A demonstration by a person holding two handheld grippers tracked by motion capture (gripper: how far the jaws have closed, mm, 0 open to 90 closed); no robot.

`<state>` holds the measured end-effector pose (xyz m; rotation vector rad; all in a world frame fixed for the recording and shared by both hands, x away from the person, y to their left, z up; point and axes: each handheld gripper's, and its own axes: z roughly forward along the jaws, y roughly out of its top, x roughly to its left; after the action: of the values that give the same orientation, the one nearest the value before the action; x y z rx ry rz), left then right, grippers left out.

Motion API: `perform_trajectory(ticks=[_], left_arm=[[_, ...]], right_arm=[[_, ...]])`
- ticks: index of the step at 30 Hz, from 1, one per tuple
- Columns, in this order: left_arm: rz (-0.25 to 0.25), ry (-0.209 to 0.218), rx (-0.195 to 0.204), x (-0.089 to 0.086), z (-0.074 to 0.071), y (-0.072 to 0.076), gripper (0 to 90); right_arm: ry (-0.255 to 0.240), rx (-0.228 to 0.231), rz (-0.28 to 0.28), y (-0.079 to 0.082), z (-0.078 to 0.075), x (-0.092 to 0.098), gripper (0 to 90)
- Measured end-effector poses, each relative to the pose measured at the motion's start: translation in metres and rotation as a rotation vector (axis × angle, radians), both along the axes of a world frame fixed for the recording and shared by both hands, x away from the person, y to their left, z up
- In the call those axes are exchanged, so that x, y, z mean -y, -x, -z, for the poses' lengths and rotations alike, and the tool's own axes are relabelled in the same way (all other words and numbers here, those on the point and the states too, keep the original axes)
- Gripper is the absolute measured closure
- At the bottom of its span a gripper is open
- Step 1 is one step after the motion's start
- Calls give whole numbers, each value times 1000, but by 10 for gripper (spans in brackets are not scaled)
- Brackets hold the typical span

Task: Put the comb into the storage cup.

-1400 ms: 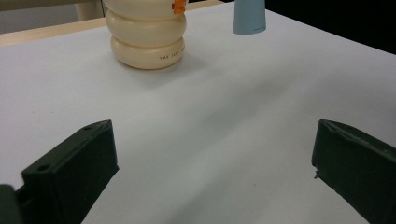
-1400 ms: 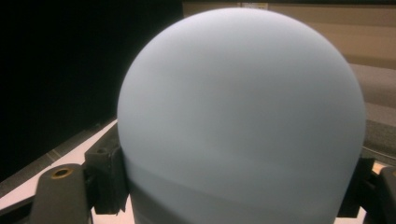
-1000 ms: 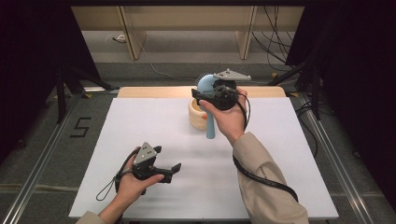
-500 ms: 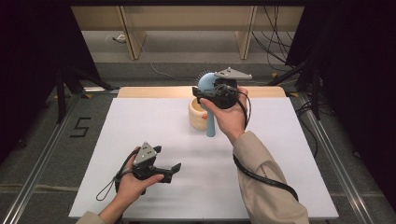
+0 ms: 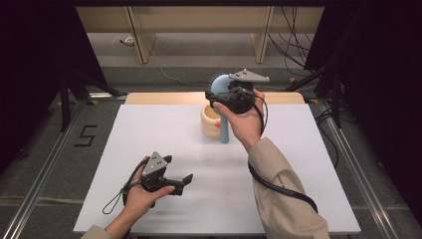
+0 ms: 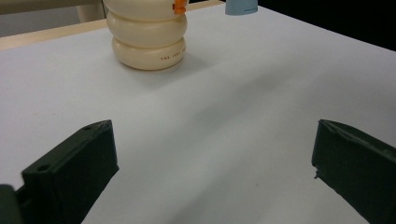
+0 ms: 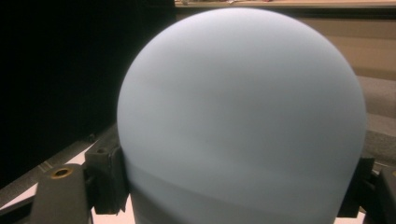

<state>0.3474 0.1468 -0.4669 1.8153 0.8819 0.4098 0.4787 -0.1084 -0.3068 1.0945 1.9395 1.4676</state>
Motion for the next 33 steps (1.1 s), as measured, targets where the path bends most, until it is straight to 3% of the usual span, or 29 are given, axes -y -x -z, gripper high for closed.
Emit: perform_trajectory(ticks=[33], left_arm=[[4,-1,2,1,1,0,0]], right_arm=[[-40,38,25,-5,-9,5,214]])
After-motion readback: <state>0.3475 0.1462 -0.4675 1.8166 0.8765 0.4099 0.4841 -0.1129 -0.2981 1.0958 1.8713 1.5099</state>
